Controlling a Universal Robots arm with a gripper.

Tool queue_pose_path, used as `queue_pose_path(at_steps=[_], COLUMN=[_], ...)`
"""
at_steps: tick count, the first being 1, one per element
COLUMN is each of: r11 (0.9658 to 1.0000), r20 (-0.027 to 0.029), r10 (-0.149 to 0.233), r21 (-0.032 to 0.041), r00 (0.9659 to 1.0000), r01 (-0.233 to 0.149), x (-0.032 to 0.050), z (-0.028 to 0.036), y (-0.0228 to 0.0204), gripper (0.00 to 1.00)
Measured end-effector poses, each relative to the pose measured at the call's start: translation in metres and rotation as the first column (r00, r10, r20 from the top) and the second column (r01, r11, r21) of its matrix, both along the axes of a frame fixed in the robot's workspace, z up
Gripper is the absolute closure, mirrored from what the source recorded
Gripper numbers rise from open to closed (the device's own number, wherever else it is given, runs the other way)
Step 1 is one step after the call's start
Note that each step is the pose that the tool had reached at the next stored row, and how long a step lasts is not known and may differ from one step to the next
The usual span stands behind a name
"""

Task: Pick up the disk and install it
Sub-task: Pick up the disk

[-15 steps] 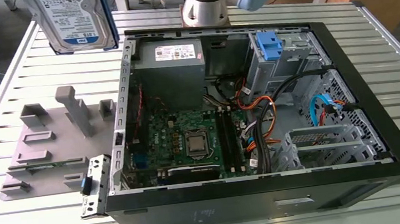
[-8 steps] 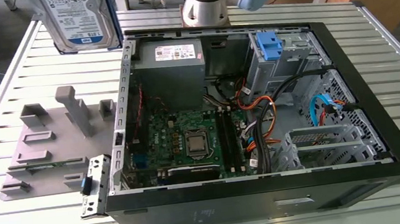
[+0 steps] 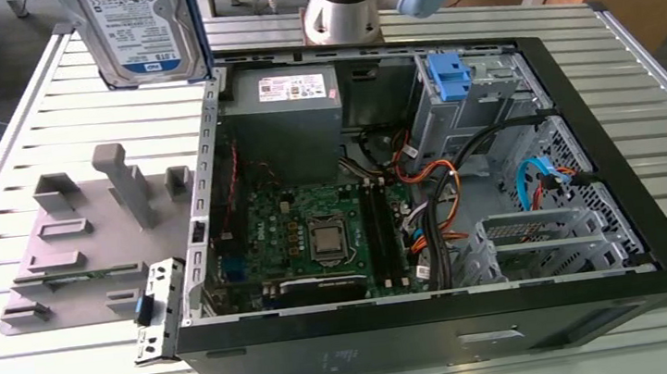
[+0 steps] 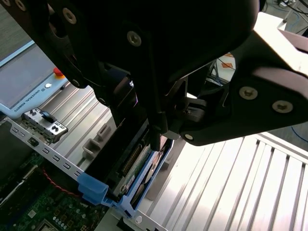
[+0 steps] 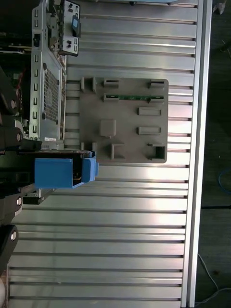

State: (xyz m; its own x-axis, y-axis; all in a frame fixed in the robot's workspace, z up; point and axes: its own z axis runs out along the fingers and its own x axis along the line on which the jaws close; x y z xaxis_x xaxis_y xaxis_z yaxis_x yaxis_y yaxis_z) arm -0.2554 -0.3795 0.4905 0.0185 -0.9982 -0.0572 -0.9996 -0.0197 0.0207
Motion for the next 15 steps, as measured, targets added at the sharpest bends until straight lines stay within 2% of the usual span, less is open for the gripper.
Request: queue_pose_path(at_steps=[15], r11=[1.0], r20=[0.0], r10=[0.0], r21=[0.0], r00=[1.0], r01=[0.0], x=[0.0184], z=[0.0], y=[0.0003], gripper=[0.65])
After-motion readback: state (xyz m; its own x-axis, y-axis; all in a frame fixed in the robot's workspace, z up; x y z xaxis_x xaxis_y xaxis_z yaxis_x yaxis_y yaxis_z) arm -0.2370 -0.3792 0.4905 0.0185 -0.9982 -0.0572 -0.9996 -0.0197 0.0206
